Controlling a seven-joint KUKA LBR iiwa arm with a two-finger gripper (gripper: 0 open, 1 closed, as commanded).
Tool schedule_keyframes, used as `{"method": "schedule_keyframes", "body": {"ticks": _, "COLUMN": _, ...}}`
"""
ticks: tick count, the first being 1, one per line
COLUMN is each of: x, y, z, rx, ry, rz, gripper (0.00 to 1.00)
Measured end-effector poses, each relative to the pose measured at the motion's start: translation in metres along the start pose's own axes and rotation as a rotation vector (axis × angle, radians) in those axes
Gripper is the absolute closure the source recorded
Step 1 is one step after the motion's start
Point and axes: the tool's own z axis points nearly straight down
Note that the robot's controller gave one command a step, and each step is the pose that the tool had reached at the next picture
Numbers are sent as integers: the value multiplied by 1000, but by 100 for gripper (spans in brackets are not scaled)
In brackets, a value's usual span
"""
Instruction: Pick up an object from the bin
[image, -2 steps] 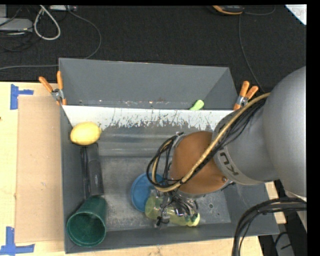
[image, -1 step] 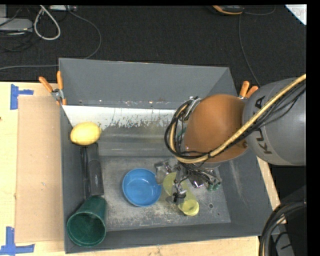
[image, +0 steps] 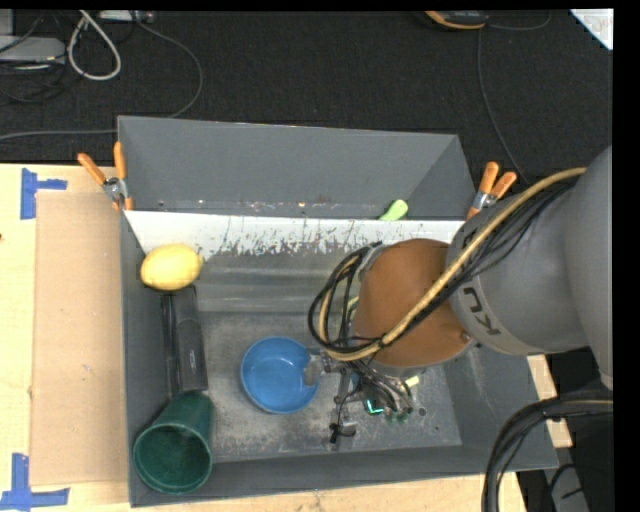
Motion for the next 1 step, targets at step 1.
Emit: {"method": "schedule_keyframes", "body": {"ticks": 1, "x": 10, "y": 1, "z": 33, "rx": -1, "ry": 11, "rz": 62, "gripper": 0}}
